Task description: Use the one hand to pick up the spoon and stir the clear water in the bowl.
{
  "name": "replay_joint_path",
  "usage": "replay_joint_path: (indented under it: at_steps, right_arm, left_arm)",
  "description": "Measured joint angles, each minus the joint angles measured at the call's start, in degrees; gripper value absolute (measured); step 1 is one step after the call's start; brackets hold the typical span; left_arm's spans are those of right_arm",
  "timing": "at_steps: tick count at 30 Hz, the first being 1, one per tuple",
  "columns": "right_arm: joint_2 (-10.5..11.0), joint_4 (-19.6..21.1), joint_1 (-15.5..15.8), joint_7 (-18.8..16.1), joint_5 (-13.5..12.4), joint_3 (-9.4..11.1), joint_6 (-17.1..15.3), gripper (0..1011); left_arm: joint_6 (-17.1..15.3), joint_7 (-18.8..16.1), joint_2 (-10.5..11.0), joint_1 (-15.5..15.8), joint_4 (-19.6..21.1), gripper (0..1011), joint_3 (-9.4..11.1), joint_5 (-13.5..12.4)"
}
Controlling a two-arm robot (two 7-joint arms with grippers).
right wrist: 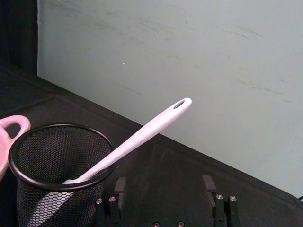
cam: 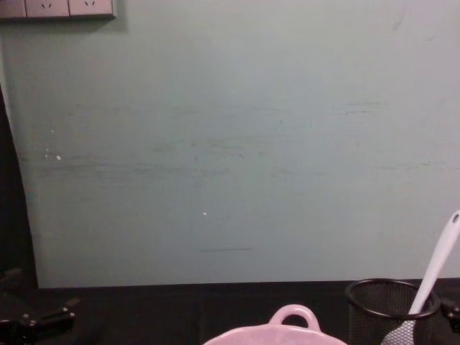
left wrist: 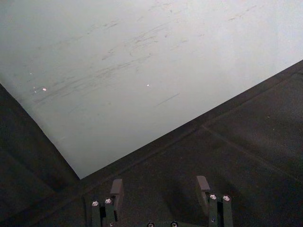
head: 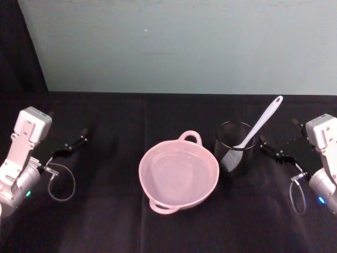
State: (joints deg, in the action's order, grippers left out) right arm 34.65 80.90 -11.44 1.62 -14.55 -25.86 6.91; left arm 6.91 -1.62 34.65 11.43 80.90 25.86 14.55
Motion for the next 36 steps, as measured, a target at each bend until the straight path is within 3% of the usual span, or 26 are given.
replay_joint_path:
  at_steps: [36]
  right_arm:
    - [0.0,0.0,0.0,0.0,0.0,0.0,0.0,1003]
  left_arm:
    - [0.0,0.0,0.0,0.0,0.0,1005,0.0,0.0]
